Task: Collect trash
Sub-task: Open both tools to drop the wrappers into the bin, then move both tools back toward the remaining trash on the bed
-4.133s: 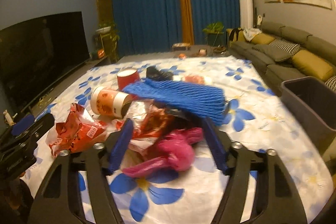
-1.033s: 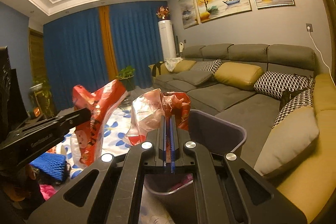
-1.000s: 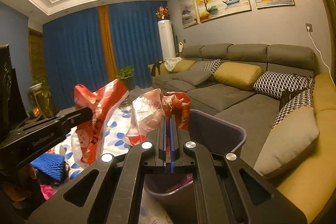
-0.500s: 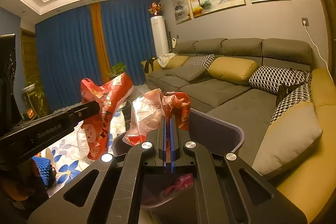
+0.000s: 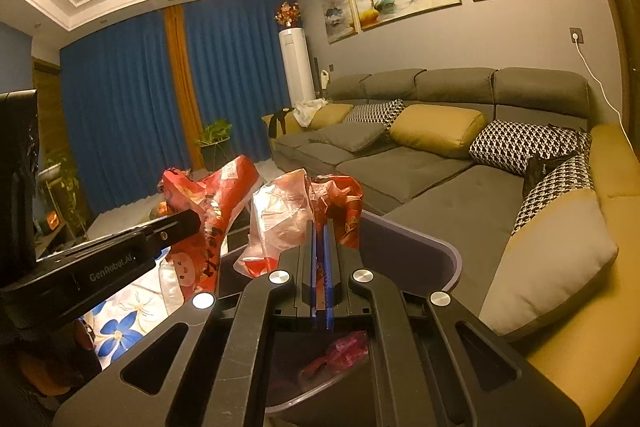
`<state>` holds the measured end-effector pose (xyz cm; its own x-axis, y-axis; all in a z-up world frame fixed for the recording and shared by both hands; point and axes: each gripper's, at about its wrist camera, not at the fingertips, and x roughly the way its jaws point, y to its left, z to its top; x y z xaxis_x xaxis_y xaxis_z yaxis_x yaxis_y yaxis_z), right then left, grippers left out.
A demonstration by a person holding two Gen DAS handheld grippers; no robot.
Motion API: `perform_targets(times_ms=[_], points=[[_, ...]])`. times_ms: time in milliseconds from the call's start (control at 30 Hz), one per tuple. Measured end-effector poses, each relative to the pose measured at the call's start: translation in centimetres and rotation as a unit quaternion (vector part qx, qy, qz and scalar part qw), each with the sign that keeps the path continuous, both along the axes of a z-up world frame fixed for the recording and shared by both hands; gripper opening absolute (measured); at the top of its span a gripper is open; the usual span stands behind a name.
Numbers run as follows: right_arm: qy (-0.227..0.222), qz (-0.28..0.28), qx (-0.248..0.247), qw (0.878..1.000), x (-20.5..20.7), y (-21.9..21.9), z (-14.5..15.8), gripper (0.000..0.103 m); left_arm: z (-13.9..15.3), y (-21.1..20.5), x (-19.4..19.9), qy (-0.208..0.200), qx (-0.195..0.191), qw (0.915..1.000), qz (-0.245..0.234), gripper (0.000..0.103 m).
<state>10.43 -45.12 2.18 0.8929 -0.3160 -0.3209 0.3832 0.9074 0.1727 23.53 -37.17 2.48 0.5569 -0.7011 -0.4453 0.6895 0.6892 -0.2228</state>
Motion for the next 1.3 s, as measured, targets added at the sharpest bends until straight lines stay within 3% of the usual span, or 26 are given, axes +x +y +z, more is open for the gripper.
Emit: perform_targets(times_ms=[467, 533, 633, 767, 867, 1067, 1133, 1300], points=[[0.006, -0.002, 0.002, 1.000, 0.8, 0.2, 0.0, 0.005, -1.6, 0.0, 0.9, 0.034, -0.001, 0.9994, -0.012, 0.000], [0.007, -0.003, 0.003, 1.000, 0.9, 0.1, 0.1, 0.014, -1.8, 0.1, 1.1, 0.037, 0.000, 0.9993, -0.011, 0.002], [0.006, -0.004, 0.003, 1.000, 0.8, 0.0, 0.2, 0.032, -2.1, 0.6, 1.4, 0.044, 0.001, 0.9990, -0.005, 0.017], [0.002, -0.009, 0.001, 1.000, 0.3, 0.0, 0.5, 0.032, -2.0, 1.8, 1.2, 0.042, -0.005, 0.9990, 0.017, 0.055], [-0.004, -0.015, -0.007, 1.000, -0.4, 0.4, 1.0, 0.042, -1.6, 3.4, 0.8, 0.036, -0.015, 0.9983, 0.043, 0.071], [-0.020, -0.019, -0.014, 1.000, -2.1, 1.5, 1.8, 0.064, -0.3, 7.3, -1.5, -0.005, -0.013, 0.9947, 0.102, 0.088], [-0.024, -0.018, -0.012, 0.999, -2.7, 2.0, 2.0, 0.075, 0.0, 8.8, -2.4, -0.015, -0.012, 0.9923, 0.122, 0.090], [-0.025, -0.007, -0.016, 1.000, -4.1, 3.7, 2.2, 0.087, 0.7, 13.3, -5.0, -0.032, -0.014, 0.9853, 0.167, 0.093]])
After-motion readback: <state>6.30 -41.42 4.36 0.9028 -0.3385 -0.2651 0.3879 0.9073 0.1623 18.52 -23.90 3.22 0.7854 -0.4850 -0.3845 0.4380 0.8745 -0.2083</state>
